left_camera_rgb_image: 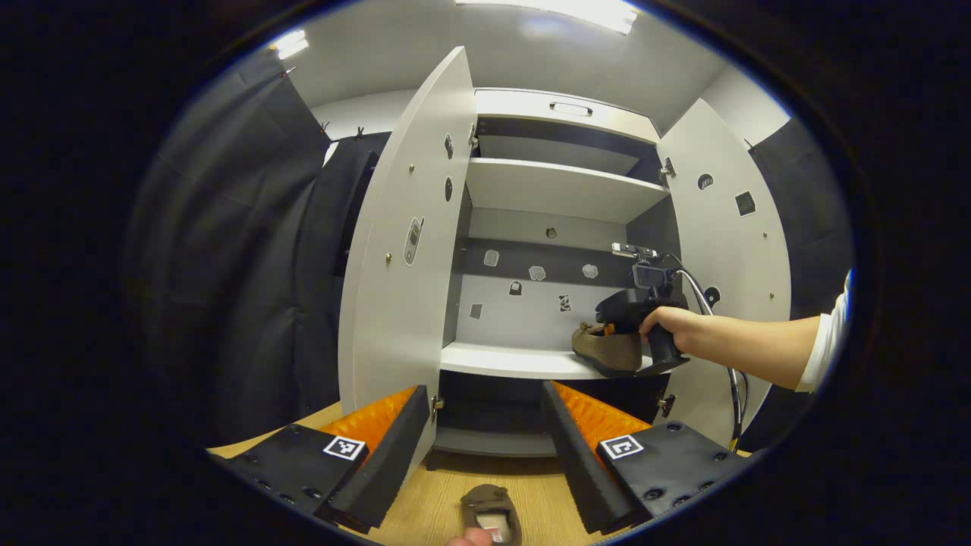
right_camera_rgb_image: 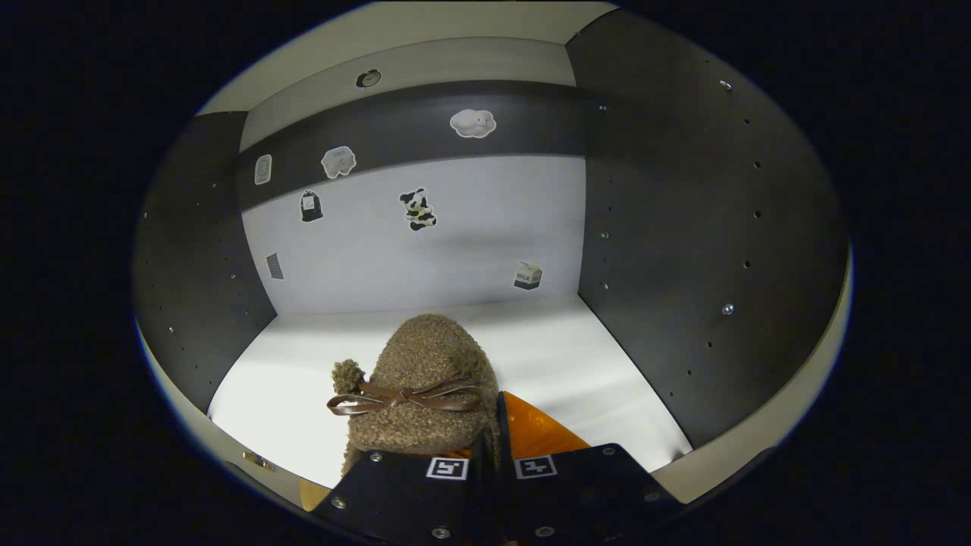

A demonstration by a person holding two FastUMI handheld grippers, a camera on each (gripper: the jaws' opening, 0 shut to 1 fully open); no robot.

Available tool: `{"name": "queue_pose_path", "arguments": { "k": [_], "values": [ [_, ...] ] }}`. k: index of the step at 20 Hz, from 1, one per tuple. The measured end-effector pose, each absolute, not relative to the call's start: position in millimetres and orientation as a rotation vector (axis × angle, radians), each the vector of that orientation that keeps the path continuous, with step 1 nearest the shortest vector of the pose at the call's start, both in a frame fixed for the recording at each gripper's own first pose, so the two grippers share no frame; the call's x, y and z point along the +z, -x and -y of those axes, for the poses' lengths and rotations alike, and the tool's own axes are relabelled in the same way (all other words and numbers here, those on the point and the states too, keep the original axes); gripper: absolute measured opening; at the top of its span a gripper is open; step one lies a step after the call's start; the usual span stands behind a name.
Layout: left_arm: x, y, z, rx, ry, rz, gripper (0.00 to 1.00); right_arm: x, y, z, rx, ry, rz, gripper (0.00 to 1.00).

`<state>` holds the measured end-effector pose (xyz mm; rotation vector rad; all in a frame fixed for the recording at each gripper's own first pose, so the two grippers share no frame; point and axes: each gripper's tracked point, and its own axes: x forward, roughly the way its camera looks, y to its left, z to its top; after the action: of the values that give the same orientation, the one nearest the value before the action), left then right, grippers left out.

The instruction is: Grab one shoe with the right hand and put it into the shoe cabinet, grab the other shoe with the left hand and put it into the shoe cabinet; then close the right door with the right hand and the left door with the left hand.

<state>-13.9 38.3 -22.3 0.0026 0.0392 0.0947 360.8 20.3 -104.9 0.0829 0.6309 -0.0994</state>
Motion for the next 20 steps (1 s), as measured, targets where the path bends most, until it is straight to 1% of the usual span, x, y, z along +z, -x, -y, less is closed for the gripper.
{"name": "queue_pose_path", "arguments": {
  "k": [3,4,5,6,7,8,9,10,11,12,18,20],
  "values": [
    [-22.5,13.8,-39.4,0.097,-0.004,-0.042,0.96,-104.1,-358.2,-22.9,-0.075,-0.065,-0.629,0.14],
    [-22.7,15.0,-39.4,0.097,-0.005,-0.042,0.96,-103.5,-357.5,-22.7,-0.072,-0.057,-0.629,0.09],
    [-21.8,15.3,-39.7,0.098,-0.006,-0.040,0.96,-102.9,-356.6,-21.5,-0.074,-0.052,-0.628,0.16],
    [-21.5,16.5,-40.2,0.098,-0.007,-0.038,0.96,-99.4,-354.2,-20.9,-0.072,-0.052,-0.630,0.18],
    [-20.6,17.3,-40.2,0.098,-0.008,-0.038,0.96,-98.3,-352.4,-19.9,-0.070,-0.060,-0.634,0.24],
    [-21.6,17.1,-40.7,0.098,-0.008,-0.039,0.96,-95.8,-350.2,-19.0,-0.072,-0.070,-0.640,0.37],
    [-22.3,17.3,-41.1,0.099,-0.009,-0.041,0.96,-92.2,-348.0,-19.5,-0.067,-0.076,-0.638,0.44],
    [-21.5,17.5,-41.4,0.099,-0.009,-0.042,0.96,-89.7,-345.4,-18.7,-0.063,-0.072,-0.637,0.59],
    [-21.7,17.9,-40.6,0.097,-0.008,-0.041,0.96,-87.8,-342.0,-15.7,-0.063,-0.057,-0.635,0.63],
    [-21.1,18.4,-39.9,0.095,-0.008,-0.040,0.96,-85.7,-338.4,-14.0,-0.061,-0.040,-0.633,0.70],
    [-21.0,17.3,-35.3,0.079,-0.003,-0.036,0.96,-62.2,-315.8,-17.0,-0.025,-0.008,-0.582,0.88],
    [-20.2,17.8,-33.0,0.072,-0.001,-0.032,0.96,-48.3,-305.8,-25.0,0.001,-0.012,-0.546,0.90]
  ]
}}
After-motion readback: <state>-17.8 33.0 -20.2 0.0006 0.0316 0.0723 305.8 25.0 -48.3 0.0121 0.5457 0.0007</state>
